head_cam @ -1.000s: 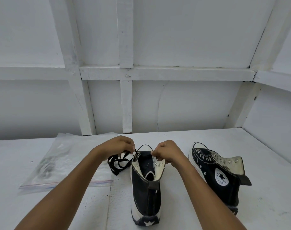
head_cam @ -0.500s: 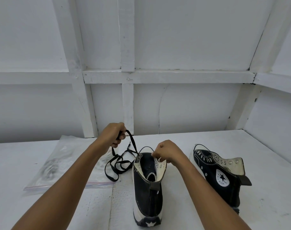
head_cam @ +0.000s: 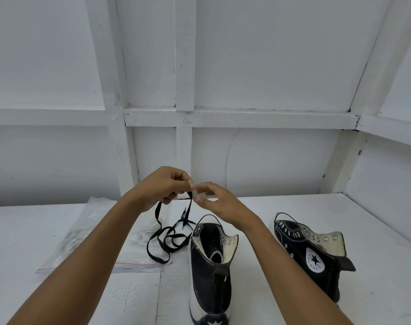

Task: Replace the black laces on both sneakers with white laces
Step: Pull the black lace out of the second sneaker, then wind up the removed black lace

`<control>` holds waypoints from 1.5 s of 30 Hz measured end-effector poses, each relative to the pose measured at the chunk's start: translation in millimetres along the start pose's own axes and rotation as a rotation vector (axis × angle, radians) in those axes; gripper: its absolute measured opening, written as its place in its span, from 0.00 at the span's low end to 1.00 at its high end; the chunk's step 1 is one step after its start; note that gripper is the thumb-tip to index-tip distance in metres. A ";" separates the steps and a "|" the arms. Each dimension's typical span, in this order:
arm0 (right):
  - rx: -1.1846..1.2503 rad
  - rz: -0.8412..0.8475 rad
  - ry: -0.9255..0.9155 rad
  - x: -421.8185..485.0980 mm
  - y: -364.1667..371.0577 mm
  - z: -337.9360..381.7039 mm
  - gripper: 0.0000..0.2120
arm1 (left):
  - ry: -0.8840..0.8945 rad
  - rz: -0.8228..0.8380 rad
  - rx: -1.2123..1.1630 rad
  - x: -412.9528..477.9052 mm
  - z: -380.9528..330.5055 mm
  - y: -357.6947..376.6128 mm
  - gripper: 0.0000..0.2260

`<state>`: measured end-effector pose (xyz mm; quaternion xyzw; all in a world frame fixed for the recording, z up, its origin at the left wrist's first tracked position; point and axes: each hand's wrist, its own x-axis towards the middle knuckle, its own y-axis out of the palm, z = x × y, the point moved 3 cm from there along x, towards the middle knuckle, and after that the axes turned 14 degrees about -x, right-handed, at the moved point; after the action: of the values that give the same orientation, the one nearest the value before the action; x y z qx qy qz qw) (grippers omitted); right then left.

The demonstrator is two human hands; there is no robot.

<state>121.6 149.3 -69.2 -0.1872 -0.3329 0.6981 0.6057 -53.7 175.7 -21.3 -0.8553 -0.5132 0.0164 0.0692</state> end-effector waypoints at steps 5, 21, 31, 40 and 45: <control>0.186 0.200 -0.066 -12.2 1.3 15.5 0.15 | 0.050 0.019 -0.036 -4.2 -12.2 -3.5 0.03; 0.692 0.352 -0.166 -48.9 -29.5 47.4 0.08 | 0.351 -0.345 0.435 -27.4 -35.3 -9.4 0.08; 1.139 0.120 -0.254 -104.0 -54.8 76.6 0.18 | 0.166 -0.154 0.618 -69.7 -18.8 57.3 0.08; 0.564 -0.315 -0.155 -141.8 -48.8 66.2 0.26 | 0.107 0.138 0.585 -151.6 -63.6 117.6 0.12; 0.334 -0.078 -0.188 -171.5 -38.1 70.0 0.28 | 0.165 0.033 0.551 -179.7 -89.9 118.2 0.09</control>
<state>136.3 -32.1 -17.6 -0.0051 -0.2744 0.7341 0.6211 -26.2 -46.4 44.0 -0.8110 -0.4681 0.0865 0.3402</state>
